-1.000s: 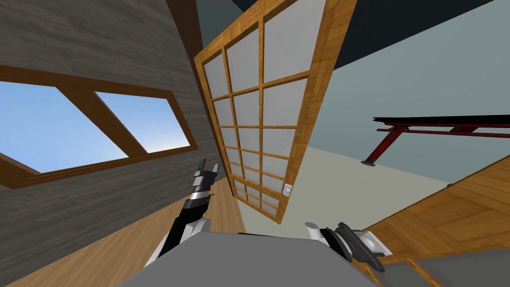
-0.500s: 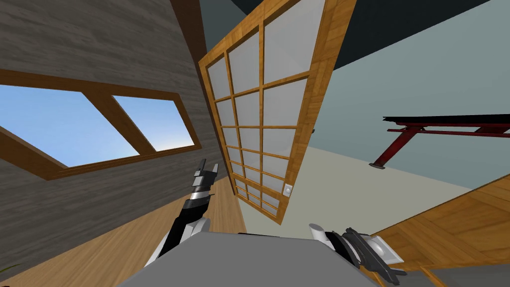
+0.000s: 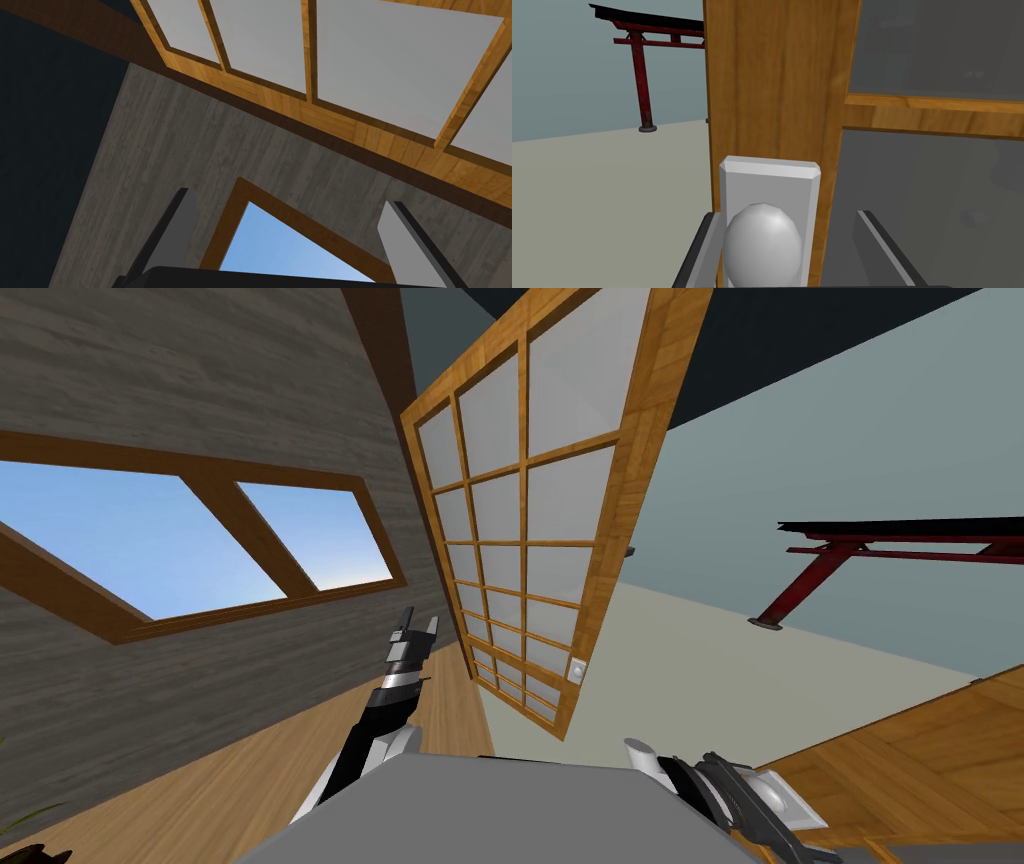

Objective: Push the door open

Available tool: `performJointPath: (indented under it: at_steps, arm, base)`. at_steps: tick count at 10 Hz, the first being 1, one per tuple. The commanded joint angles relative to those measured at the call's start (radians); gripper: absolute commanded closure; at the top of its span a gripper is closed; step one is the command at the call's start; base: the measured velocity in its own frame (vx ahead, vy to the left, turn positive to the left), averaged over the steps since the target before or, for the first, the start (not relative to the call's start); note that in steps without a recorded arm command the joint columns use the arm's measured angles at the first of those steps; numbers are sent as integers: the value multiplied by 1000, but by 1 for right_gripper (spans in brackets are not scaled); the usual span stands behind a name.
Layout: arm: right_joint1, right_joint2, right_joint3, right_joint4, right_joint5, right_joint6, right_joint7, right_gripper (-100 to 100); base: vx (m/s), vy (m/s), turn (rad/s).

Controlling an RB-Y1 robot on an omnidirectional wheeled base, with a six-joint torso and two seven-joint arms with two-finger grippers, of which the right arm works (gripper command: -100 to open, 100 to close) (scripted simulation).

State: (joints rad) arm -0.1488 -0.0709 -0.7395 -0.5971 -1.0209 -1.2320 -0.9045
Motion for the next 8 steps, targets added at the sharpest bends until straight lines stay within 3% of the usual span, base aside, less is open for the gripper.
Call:
performJointPath:
  at_steps: [1, 5, 6, 7, 8]
  arm:
    - [7, -11, -50, 13, 5, -10, -6, 100]
    - [7, -11, -56, 13, 5, -10, -6, 100]
    - [0, -14, -96, 22, 14, -9, -9, 100]
    - [0, -14, -97, 22, 14, -9, -9, 100]
    - [-7, -16, -132, 31, 24, -7, -13, 100]
  base:
    - [-14, -17, 151]
    - [-6, -7, 13]
    - [-3, -30, 139]
    - [-4, -29, 82]
    - [-10, -26, 128]
